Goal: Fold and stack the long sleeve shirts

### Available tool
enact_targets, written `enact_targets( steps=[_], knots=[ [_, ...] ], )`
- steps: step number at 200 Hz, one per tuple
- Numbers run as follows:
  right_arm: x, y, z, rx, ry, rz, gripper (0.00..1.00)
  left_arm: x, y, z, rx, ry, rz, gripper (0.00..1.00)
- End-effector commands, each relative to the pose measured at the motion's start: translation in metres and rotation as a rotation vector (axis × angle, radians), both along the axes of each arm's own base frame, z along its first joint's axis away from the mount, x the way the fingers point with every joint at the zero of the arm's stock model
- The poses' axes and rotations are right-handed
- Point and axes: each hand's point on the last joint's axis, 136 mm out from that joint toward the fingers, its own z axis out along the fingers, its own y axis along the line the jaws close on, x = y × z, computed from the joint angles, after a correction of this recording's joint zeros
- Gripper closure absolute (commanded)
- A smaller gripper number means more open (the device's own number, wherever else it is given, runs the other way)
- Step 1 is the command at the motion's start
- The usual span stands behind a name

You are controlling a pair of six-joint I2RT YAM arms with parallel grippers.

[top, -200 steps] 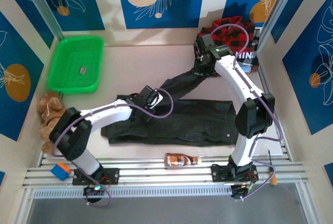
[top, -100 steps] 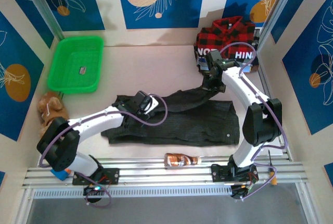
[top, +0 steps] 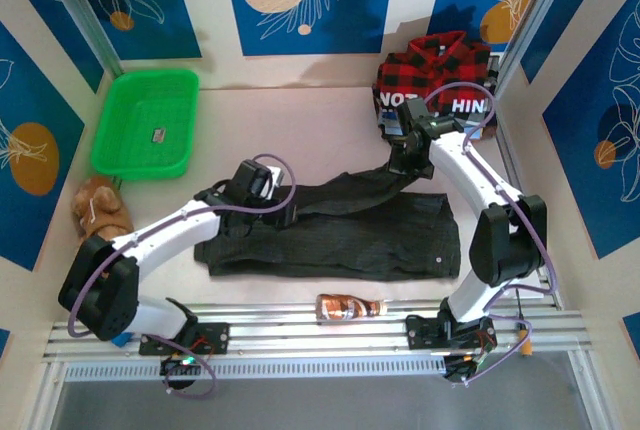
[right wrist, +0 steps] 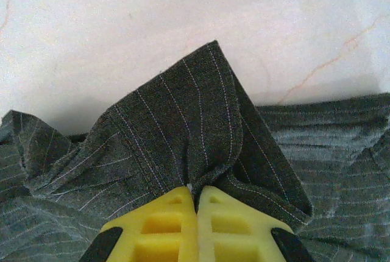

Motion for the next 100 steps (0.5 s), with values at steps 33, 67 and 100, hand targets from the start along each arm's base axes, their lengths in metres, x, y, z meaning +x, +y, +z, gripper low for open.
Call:
enact_targets(
  steps=[33,67,100],
  knots=[
    [-0.024,0.009,0.004,0.051,0.010,-0.009,1.00,0.020,0.004,-0.023,-0.115,0.185,0.346,0.42],
    [-0.033,0.001,0.001,0.037,0.022,-0.026,1.00,0.009,0.036,-0.068,0.110,0.284,0.389,0.47],
    [-0.041,-0.007,-0.006,0.021,0.045,-0.045,1.00,-0.009,0.072,-0.097,0.275,0.359,0.394,0.53]
  ],
)
